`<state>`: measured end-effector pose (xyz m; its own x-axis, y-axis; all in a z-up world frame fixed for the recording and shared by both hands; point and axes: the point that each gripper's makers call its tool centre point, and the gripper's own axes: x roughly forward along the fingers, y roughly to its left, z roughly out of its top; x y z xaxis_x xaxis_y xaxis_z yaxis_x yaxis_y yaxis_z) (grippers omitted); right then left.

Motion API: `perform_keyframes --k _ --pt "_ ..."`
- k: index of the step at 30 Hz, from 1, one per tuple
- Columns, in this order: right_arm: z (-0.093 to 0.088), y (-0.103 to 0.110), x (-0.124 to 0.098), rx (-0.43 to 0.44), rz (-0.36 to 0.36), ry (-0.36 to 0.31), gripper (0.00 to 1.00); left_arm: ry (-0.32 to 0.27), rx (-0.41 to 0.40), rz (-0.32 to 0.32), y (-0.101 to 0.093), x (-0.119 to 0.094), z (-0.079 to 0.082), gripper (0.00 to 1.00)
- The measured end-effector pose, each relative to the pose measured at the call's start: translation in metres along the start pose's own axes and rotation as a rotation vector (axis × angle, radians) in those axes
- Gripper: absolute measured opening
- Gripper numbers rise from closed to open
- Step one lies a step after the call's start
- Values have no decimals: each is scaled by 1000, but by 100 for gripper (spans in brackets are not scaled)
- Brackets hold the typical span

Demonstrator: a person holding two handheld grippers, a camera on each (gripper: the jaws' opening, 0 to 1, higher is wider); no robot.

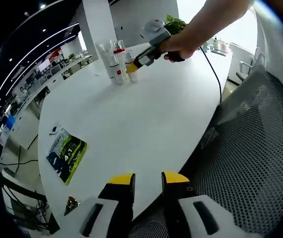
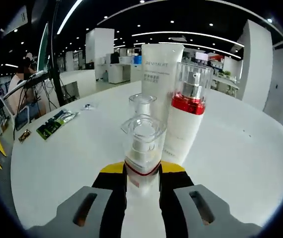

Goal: Arrange the skincare products in the storage area until every visible bottle or jar stands upright without overlapping.

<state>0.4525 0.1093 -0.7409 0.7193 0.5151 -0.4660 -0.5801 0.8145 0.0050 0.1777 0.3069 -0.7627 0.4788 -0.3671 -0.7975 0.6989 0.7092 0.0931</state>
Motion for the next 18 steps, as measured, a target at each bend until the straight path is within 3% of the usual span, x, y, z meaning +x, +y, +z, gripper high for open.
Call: perform_keyframes --k 12,18 --pt "10 -7 10 4 4 -28 23 13 -9 6 2 0 -3 21" --pt "-4 -9 11 -5 -11 45 25 23 4 10 2 0 -5 21"
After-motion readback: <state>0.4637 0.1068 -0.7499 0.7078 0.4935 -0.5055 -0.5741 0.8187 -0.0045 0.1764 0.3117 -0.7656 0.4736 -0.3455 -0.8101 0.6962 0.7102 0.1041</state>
